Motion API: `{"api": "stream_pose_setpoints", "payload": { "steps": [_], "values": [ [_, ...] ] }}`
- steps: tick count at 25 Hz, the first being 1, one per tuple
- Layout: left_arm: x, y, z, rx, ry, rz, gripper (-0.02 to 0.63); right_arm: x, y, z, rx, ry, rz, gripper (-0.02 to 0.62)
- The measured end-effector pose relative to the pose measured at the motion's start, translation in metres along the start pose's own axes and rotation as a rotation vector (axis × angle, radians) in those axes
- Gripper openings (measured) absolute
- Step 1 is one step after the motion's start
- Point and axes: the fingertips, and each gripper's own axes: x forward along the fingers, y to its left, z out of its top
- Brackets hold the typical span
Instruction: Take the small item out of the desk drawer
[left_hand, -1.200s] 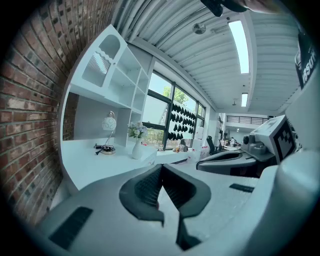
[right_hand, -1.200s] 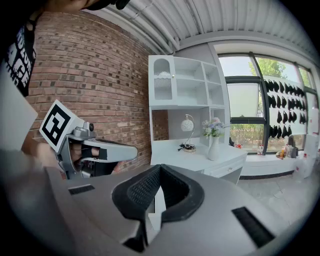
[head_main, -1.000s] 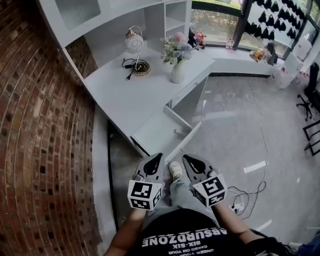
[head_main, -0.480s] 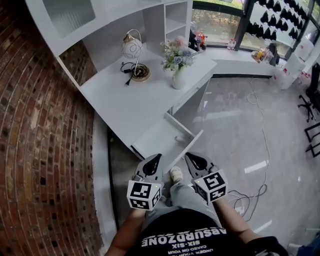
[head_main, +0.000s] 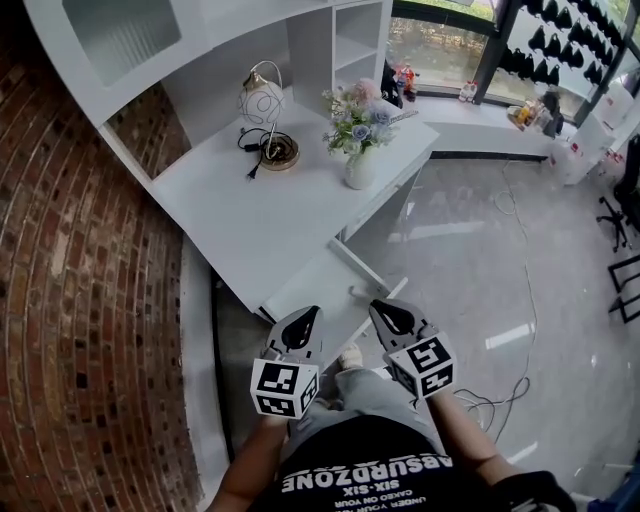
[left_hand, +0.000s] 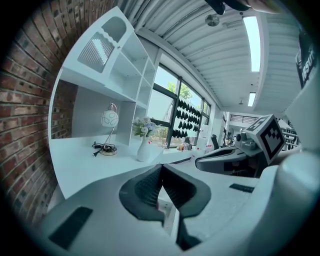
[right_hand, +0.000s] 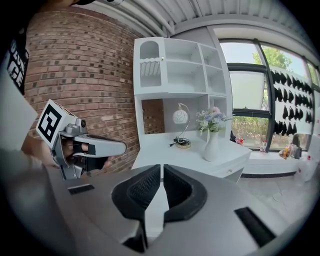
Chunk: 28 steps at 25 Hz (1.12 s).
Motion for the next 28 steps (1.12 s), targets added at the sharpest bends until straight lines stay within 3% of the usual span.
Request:
{"api": "stream_pose_setpoints", "payload": {
  "steps": [3, 6, 11, 28],
  "values": [
    [0.012, 0.007, 0.003, -0.001, 0.007, 0.004, 0.006, 0.011, -0.011, 0.005, 0.001, 0.006, 0.013, 0.018],
    [0.023, 0.013, 0.006, -0.003, 0.012, 0.007, 0.005, 0.022, -0.019, 0.007, 0.003, 0.025, 0.032, 0.102],
    [0.034, 0.027, 0.009, -0.018, 0.013, 0.022, 0.006, 0.043, -0.025, 0.005, -0.016, 0.072, 0.072, 0.164],
    [0.068, 0.058, -0.006, -0.065, 0.063, 0.067, 0.005, 0.092, -0.052, -0.014, -0.085, 0.213, 0.145, 0.209]
  ]
}}
